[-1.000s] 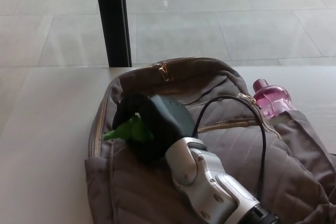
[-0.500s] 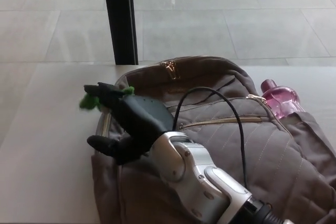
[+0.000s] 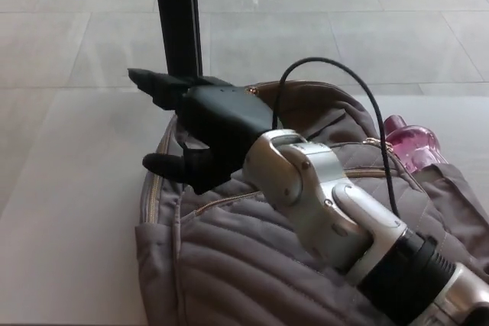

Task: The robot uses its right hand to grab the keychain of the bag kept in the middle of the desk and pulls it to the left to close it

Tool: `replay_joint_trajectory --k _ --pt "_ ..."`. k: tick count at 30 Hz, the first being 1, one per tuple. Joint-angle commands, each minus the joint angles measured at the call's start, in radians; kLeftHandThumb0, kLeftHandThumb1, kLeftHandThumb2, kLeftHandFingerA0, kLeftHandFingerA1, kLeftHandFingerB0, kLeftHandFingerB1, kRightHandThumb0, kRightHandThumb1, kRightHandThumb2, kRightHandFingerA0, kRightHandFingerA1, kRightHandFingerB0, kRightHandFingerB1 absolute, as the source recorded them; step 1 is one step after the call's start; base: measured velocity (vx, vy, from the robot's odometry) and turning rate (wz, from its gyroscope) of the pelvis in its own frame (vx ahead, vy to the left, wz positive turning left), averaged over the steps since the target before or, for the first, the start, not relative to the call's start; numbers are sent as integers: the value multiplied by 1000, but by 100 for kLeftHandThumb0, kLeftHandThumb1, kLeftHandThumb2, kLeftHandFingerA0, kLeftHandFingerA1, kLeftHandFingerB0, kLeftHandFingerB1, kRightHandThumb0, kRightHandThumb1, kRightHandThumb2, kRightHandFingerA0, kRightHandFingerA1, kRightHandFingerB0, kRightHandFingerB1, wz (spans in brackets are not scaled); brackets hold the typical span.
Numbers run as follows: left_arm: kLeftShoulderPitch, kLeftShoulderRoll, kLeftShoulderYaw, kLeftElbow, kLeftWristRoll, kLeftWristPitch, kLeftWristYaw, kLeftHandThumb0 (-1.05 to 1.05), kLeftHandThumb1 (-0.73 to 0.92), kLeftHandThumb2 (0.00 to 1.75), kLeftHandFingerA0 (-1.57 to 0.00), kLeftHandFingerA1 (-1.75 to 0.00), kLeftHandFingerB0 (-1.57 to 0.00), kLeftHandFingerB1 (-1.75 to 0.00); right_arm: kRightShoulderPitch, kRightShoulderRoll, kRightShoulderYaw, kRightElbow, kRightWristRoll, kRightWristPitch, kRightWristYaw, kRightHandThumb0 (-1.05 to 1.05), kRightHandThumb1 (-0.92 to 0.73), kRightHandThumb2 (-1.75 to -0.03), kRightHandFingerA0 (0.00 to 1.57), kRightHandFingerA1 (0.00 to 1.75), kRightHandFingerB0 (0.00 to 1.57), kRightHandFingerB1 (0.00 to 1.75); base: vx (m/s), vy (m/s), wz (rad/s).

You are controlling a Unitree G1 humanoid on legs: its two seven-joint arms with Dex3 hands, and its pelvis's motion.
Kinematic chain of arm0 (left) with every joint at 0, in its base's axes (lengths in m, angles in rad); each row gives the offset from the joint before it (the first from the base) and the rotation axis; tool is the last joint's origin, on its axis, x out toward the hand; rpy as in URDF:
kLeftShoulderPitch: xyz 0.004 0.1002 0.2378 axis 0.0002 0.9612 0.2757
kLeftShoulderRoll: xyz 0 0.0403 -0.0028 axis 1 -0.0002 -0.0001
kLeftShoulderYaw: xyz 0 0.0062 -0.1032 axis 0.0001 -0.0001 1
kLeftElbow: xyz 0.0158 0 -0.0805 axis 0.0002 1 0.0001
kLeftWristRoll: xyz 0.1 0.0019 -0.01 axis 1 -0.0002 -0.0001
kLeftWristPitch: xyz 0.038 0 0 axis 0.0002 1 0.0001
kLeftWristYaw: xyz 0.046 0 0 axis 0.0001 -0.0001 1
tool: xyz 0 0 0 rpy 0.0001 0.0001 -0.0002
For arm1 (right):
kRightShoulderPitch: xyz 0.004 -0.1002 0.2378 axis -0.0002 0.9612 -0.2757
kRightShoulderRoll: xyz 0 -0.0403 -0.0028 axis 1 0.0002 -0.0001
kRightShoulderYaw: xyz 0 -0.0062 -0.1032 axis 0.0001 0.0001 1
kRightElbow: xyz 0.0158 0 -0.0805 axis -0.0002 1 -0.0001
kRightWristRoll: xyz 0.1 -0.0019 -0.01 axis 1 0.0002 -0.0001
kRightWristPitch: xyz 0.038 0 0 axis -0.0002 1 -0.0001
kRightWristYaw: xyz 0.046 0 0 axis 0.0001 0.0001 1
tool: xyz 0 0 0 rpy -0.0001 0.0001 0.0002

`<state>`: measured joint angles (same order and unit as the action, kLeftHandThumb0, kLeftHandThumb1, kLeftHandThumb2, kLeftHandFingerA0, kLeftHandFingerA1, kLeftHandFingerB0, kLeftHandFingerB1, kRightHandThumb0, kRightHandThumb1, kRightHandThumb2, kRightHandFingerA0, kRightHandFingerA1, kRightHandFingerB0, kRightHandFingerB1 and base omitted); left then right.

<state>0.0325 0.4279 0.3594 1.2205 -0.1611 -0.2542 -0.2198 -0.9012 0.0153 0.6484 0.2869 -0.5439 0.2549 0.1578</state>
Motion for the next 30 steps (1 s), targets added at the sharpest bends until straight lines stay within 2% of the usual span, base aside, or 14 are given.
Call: replay_joint_trajectory --k 1,6,10,18,19,20,23,24,25,26,27,28,29,30 --pt "25 23 2 2 3 8 8 -64 86 66 -71 -53 -59 -47 -167 -230 -118 -130 87 -9 366 -105 -84 -123 0 22 0 5 0 0 0" --pt "22 22 3 6 3 2 8 -65 86 66 -72 -56 -60 -48 -190 -385 -263 -156 165 2 420 -96 -80 -112 0 19 12 5 0 0 0" --pt "21 25 5 8 2 16 13 -65 85 66 -72 -53 -61 -47 -192 -556 -355 -88 177 9 459 -104 -87 -123 0 10 0 4 0 0 0" --pt "20 35 -3 10 13 5 14 -65 86 66 -73 -54 -60 -48 69 -931 -810 71 326 27 418 -76 -74 -113 0 23 3 23 0 0 0" --pt "19 38 -5 11 15 6 16 -65 86 66 -73 -53 -60 -47 122 -952 -872 112 348 -2 400 -80 -73 -113 0 25 6 21 0 0 0" --pt "19 39 -4 9 15 7 17 -65 86 66 -73 -54 -60 -47 188 -964 -943 146 365 -26 373 -80 -90 -68 1 36 4 28 0 0 0" --pt "21 38 -3 6 13 7 18 -65 86 66 -73 -53 -60 -47 334 -981 -1086 186 386 -46 328 -79 -90 -67 1 42 4 30 0 0 0" --pt "19 38 2 4 7 14 17 -64 86 66 -73 -53 -60 -48 422 -962 -1202 209 425 -46 321 -40 -45 -107 0 54 0 53 0 0 0" --pt "18 39 2 4 8 14 19 -64 87 66 -75 -53 -60 -47 480 -950 -1277 242 460 -66 316 -87 -83 -66 7 74 5 53 0 0 0" --pt "19 38 -1 6 12 11 23 -64 87 66 -73 -54 -60 -48 540 -939 -1343 306 493 -93 288 -88 -65 -102 13 66 7 56 0 0 0" --pt "21 34 0 6 10 10 23 -64 87 66 -73 -54 -60 -48 551 -939 -1354 318 496 -92 279 -88 -65 -102 13 66 7 56 0 0 0" --pt "20 34 2 12 9 11 22 -65 86 66 -72 -54 -61 -48 615 -920 -1408 361 512 -90 241 -89 -85 -66 9 72 5 52 0 0 0" --pt "19 35 3 14 7 12 19 -65 86 66 -72 -53 -60 -48 659 -896 -1470 416 558 -105 224 -88 -66 -106 5 64 0 51 0 0 0" --pt "16 35 6 16 5 21 24 -65 85 66 -73 -52 -61 -47 684 -878 -1506 453 577 -90 181 -41 -43 -105 3 57 0 53 0 0 0"
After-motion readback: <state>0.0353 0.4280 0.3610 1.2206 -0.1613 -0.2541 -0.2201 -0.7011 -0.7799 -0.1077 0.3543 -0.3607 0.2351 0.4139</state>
